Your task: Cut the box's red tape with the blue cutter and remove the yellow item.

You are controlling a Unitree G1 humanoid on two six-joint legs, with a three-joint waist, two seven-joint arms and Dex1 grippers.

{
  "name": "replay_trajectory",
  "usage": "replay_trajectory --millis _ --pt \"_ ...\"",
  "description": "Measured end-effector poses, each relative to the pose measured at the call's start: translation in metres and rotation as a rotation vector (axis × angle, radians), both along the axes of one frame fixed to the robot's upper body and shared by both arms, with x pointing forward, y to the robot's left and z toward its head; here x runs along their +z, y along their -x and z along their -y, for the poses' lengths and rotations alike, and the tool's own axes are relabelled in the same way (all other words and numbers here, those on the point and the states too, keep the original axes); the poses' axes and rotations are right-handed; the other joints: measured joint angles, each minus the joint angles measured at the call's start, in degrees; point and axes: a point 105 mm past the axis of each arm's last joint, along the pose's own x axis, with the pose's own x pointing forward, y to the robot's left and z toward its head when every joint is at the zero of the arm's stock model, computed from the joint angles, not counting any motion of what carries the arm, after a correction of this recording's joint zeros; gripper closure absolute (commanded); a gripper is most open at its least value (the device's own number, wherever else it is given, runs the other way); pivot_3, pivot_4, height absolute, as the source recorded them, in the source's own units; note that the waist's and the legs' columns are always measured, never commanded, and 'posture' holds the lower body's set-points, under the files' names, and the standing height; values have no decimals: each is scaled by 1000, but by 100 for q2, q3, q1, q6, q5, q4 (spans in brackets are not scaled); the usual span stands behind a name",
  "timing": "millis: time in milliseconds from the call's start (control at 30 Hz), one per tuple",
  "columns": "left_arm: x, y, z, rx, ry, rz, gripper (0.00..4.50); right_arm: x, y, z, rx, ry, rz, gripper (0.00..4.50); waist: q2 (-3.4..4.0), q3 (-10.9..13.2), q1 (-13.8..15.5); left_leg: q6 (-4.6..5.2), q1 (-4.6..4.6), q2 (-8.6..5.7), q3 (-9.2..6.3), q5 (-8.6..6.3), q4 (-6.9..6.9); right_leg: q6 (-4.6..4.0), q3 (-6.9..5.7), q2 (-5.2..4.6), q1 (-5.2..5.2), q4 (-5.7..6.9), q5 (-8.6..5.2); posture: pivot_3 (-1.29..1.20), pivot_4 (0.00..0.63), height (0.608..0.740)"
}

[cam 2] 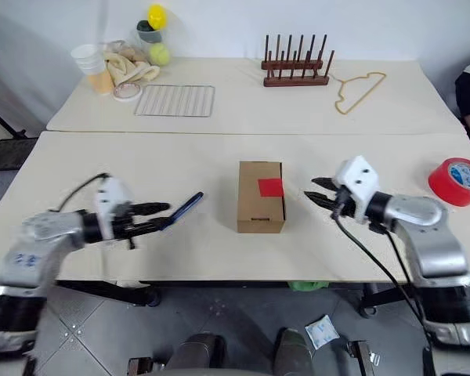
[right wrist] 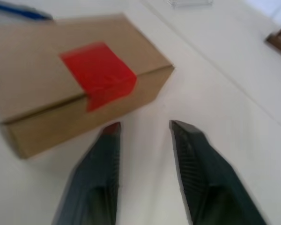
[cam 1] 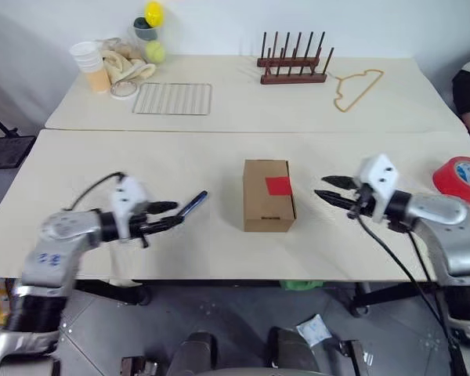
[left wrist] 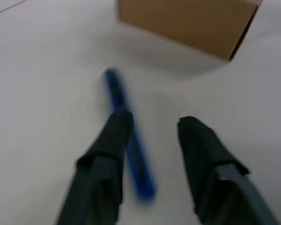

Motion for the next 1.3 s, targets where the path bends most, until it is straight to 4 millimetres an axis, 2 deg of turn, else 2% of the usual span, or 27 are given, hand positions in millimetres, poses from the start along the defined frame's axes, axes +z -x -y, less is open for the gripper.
replay_trajectory --millis 67,100,200,300,433,567,733,867,967,1100,1200,1300 --pt "-5 -10 15 0 -15 12 4243 -9 -8 -6 -3 25 -24 4500 0 0 -14 0 -2 0 0 0 -3 1 -2 0 -5 2 0 0 150 740" --pt "-8 -15 24 3 -7 6 4488 -14 -13 -8 -9 40 -45 4500 0 0 -18 0 -4 -1 3 0 -2 1 -2 0 -7 2 1 0 150 740" --pt "-18 -14 51 -56 -5 -28 4488 -17 -21 -19 3 45 -65 4500 0 0 -52 0 -7 2 5 0 -3 2 -2 1 -12 2 1 0 150 740" --pt "-21 -17 57 -55 -24 -41 4488 -15 -27 -33 23 22 -84 4500 0 0 -60 -1 -6 4 6 1 0 1 -1 3 -14 7 1 0 150 740" --pt "-13 -19 71 -85 3 -22 4488 -8 -29 -56 93 12 -78 4500 0 0 -34 -1 -6 2 5 1 10 1 1 1 -10 8 1 0 150 740" --pt "-18 -14 78 -113 10 -58 4488 -12 -37 -60 102 10 -105 4500 0 0 -18 -1 -7 1 1 1 11 2 0 1 -8 8 1 0 150 740" --pt "-19 -8 89 -135 41 -80 4488 -23 -42 -55 111 28 -146 4500 0 0 -39 -1 -7 2 3 1 9 2 0 1 -10 8 1 0 150 740" --pt "-27 2 96 -150 56 -98 4488 -18 -48 -58 147 42 -129 4500 0 0 -61 -1 -6 4 3 1 7 2 1 3 -12 8 1 0 150 740" --pt "-30 3 96 -136 52 -101 4488 -16 -49 -59 161 50 -115 4500 0 0 -51 -1 -6 3 3 1 9 2 2 2 -11 8 1 0 150 740" --pt "-30 5 84 -123 7 -78 4488 -14 -48 -54 169 61 -115 4500 1 0 -46 -1 -7 3 3 1 8 2 2 2 -13 7 1 0 150 740" --pt "-16 10 59 -111 2 -41 4488 4 -40 -32 170 52 -72 4500 1 1 -24 -1 -12 3 0 0 7 2 0 0 -13 2 1 0 150 740" --pt "6 20 32 -109 53 -20 4500 31 -28 -1 135 -8 -15 3969 1 1 -25 -1 -13 6 0 0 4 2 -1 0 -11 -4 1 0 150 740"
